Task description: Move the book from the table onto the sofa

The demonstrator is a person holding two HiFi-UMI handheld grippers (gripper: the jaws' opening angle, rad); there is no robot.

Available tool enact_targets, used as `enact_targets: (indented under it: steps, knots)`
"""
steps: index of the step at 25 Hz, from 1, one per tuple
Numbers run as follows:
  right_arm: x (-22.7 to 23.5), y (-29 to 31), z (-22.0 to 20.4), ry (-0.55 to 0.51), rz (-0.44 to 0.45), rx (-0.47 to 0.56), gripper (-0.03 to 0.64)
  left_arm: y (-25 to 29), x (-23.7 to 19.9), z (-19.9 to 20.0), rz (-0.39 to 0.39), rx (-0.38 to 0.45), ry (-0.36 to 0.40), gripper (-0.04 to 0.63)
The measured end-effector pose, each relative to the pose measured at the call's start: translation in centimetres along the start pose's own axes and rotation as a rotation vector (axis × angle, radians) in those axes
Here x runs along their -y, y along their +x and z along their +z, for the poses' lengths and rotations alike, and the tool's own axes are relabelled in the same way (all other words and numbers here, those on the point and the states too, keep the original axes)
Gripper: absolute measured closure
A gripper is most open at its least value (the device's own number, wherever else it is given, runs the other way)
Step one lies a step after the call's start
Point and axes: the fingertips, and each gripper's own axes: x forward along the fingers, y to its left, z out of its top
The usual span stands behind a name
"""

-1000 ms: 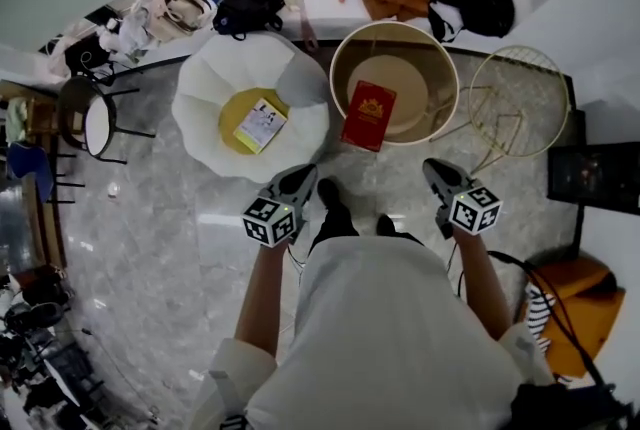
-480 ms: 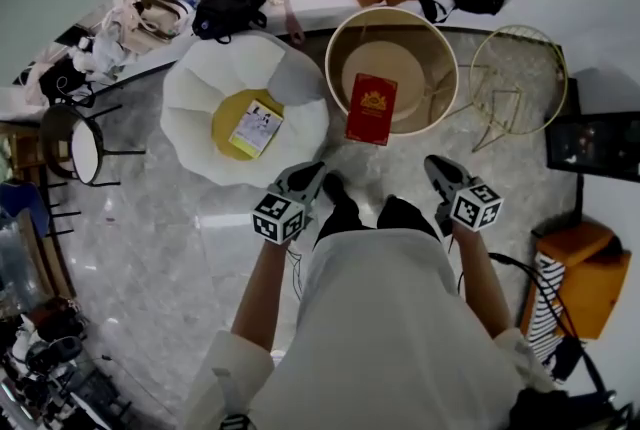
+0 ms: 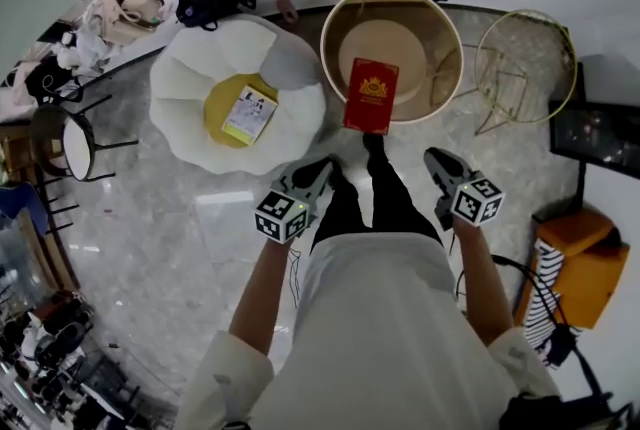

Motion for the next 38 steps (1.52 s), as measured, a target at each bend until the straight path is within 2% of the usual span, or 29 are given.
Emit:
enact_targets:
  steps: [5,10,18,23,26,28,34,38]
  knots:
    - [3.5,3.3,-0.3,0.033,0.040,-0.039,0.571,3.1,-1.7,-0.2,0.030,-0.024,-0.032,0.594]
    - [7.7,6.6,-1.1,0.041,0.056,-0.103,0.566,6.3,-3.5,-0.8,0.061,-0.014,-0.094,0.594]
    - [12.8,11.3,-5.5,0.084,0.093,-0.233,0.498,12.6,-8.0,-3.8,0.103,-0.054,-0.142,0.591]
    - [15.0,13.8,-9.5,0.122,0.108,-0.313,0.482,15.6,-10.3,-6.9,0.126,-0.096,-0.163,0.586]
    - [16.4,15.4,-11.4,0.141,0.115,-0.355,0.469,17.3,-11.5,-8.9,0.139,-0.118,-0.178,0.538]
    - [17.4,16.6,-12.8,0.155,0.115,-0.387,0.466,18.2,-12.4,-10.5,0.147,-0.129,-0.182,0.532]
    - [20.4,20.3,-17.9,0.213,0.102,-0.491,0.426,21.3,-15.3,-16.4,0.168,-0.186,-0.262,0.503]
    - [22.0,22.3,-21.2,0.274,0.088,-0.521,0.391,22.8,-17.5,-19.4,0.192,-0.218,-0.294,0.454]
